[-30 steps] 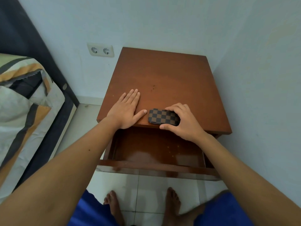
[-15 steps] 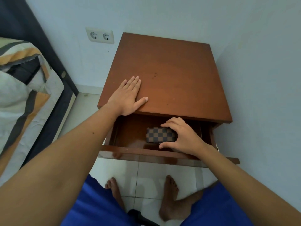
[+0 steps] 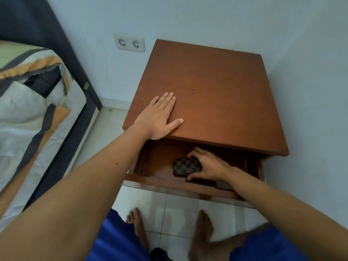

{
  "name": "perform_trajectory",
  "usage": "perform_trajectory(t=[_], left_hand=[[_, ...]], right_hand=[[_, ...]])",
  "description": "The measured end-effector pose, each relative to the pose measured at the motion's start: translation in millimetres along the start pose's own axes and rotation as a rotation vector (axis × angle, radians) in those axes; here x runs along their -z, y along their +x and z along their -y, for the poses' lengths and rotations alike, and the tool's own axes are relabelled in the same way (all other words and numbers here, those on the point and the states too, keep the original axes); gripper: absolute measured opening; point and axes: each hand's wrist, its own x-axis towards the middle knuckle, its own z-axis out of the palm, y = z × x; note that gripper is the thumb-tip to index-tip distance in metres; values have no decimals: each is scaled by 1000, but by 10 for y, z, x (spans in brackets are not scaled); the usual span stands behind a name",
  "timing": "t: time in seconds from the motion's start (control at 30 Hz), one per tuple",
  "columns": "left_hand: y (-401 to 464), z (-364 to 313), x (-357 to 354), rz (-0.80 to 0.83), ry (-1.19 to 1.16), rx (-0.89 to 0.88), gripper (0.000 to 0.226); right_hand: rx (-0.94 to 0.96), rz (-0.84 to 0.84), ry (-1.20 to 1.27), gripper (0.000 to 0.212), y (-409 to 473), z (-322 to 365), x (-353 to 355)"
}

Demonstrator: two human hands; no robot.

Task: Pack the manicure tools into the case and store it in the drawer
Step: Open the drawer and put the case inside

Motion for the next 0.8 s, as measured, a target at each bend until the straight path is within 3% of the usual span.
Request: perform_trajectory(t=[0.57, 0.8], left_hand=[[3, -7, 3, -11, 0, 6, 90], [1, 1, 10, -1, -9, 0, 91]], right_hand=[[-52, 66, -111, 89, 36, -13, -71], [-47, -19, -113, 91, -163, 44, 85]])
